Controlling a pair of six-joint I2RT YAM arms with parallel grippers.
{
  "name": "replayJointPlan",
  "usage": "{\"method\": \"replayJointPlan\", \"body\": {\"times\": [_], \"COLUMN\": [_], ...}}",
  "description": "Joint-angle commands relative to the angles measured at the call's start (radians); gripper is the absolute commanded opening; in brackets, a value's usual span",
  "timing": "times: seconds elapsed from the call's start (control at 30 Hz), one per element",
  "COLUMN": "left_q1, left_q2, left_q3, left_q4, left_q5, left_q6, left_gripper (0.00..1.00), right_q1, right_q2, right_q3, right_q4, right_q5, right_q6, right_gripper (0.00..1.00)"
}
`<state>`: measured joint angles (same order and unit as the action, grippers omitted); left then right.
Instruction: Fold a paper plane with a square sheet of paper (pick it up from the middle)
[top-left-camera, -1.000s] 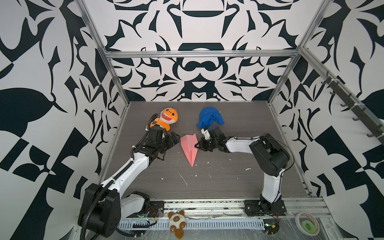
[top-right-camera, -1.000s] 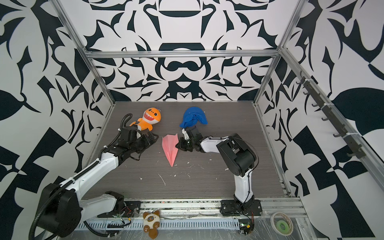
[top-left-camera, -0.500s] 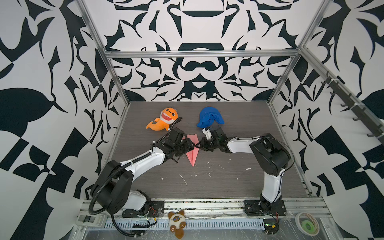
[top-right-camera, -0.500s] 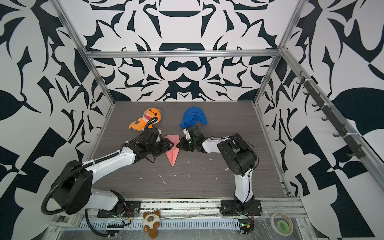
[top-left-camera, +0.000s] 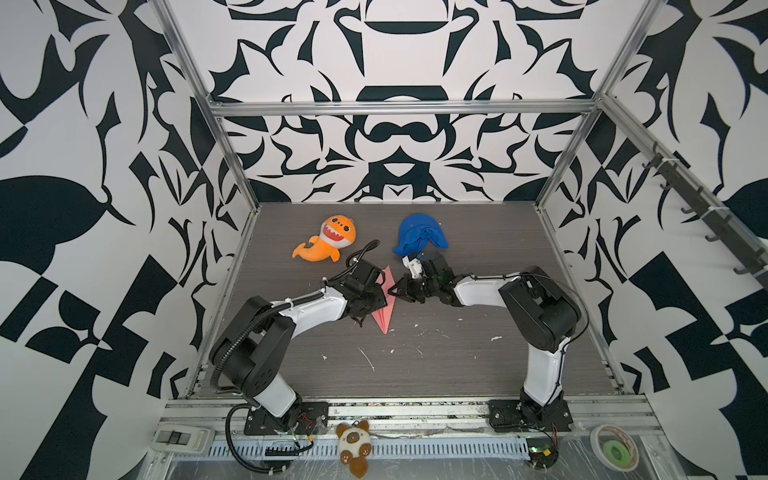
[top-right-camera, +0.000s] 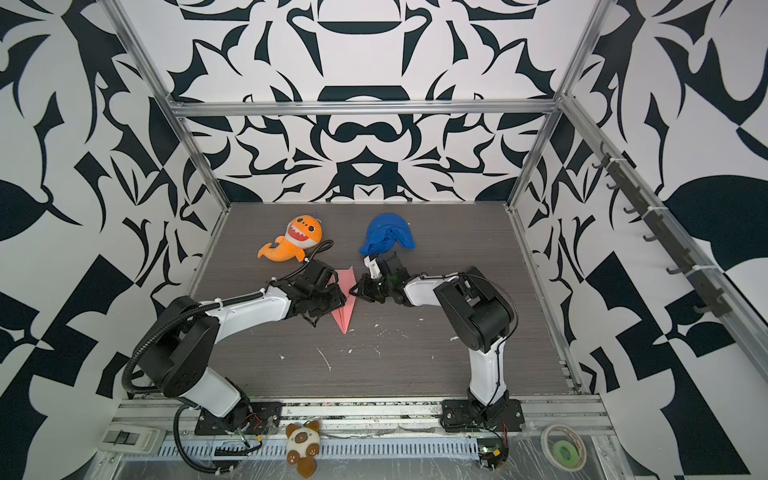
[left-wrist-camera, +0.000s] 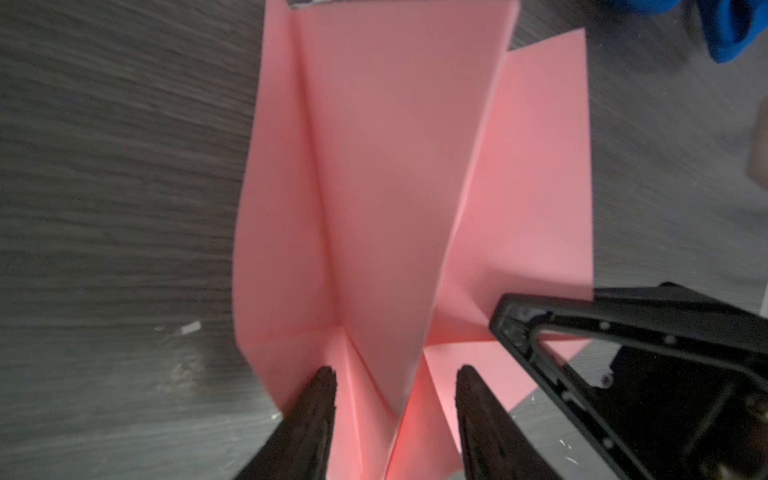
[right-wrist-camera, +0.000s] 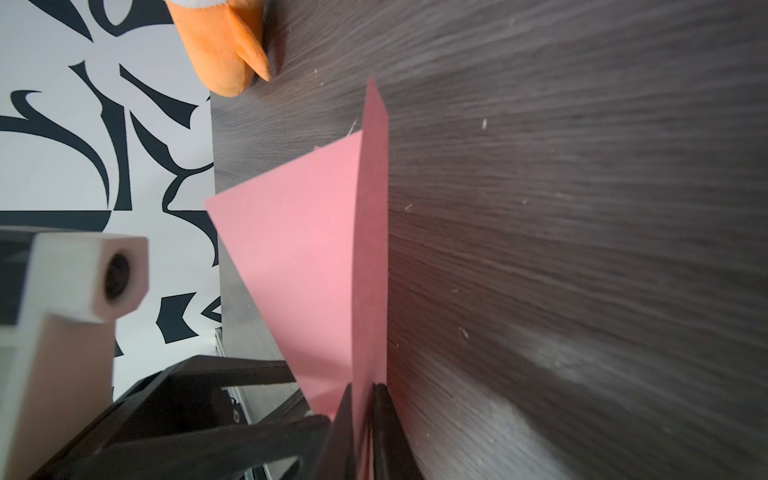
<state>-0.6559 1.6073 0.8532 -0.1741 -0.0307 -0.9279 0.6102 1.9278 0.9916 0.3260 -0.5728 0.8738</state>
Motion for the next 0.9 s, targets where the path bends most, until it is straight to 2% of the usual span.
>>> {"method": "replayJointPlan", "body": {"times": [0.0,0.17,0.3,0.57,0.87], "left_q1": [-0.004,-0.004,-0.008,-0.046,-0.089], "left_q2": [0.017,-0.015,-0.005,0.014,0.085], "left_q3": [0.024,-0.028,-0.03,0.022,0.084], "left_q4": [-0.024,0.085,0.08,-0.068,-0.148], "left_q5": [-0.008,0.067,0.082,-0.04,-0.092], "left_q6": [0.013,0.044,0.091,0.192,0.215], "left_gripper": [0.48,0.56,0.57,0.53,0.49], "right_q1": [0.002,0.001,0.001,0.001,0.001], "right_q2": [0.0,0.011,0.019,0.023,0.025], "right_q3": [0.012,0.032,0.038,0.047,0.053], "right_q4": [-0.01,-0.071,-0.074,-0.099,-0.109], "right_q5": [0.001,0.021,0.021,0.029,0.031], "right_q6": [0.0,-0.017,-0.015,-0.019,-0.019], "right_gripper": [0.13,0.13,0.13,0.13,0.13]}}
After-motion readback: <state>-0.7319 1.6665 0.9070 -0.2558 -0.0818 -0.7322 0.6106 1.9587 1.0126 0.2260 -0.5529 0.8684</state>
